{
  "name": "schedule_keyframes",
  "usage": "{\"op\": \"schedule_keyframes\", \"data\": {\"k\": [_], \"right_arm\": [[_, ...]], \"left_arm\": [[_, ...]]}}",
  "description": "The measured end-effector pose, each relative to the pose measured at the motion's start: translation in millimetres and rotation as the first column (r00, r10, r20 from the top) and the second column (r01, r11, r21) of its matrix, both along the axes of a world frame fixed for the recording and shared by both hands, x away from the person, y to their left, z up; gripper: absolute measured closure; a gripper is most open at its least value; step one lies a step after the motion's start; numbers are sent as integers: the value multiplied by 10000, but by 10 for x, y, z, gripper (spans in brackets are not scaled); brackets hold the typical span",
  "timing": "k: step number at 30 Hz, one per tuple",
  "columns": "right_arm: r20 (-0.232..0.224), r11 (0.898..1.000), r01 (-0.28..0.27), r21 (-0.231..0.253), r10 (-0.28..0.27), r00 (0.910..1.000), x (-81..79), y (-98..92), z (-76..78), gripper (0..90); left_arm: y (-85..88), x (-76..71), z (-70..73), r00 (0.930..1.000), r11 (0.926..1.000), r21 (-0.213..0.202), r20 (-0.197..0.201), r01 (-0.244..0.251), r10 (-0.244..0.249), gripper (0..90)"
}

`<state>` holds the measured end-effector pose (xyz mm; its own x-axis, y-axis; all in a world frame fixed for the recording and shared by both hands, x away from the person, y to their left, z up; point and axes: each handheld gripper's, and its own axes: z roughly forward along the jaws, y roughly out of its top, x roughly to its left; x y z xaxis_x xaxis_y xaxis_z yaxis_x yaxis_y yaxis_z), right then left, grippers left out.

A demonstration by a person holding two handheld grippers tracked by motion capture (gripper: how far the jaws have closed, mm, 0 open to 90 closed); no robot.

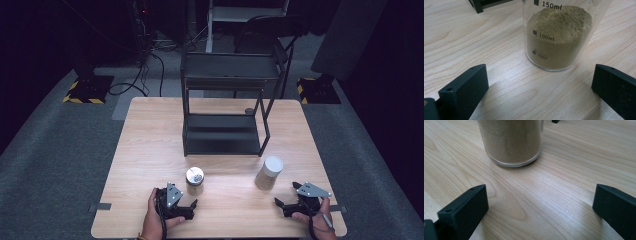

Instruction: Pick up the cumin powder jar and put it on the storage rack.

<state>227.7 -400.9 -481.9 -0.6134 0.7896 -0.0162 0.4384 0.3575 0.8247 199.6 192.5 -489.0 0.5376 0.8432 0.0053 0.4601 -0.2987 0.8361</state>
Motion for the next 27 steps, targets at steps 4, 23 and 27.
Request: {"op": "schedule_keyframes", "data": {"k": [4,23,27], "right_arm": [[5,10000,11,-3,-11,10000,-3,2,0,0],[2,10000,-32,-3,32,10000,4,-3,1,0],[1,10000,-27,-5,27,10000,3,-3,1,0]], "left_arm": [[0,0,0,10000,10000,6,-1,4,-4,5],[-23,-25,-4,9998,9998,-6,38,-203,203,6],[-47,-81,-13,9989,9992,133,287,-372,368,16]]}}
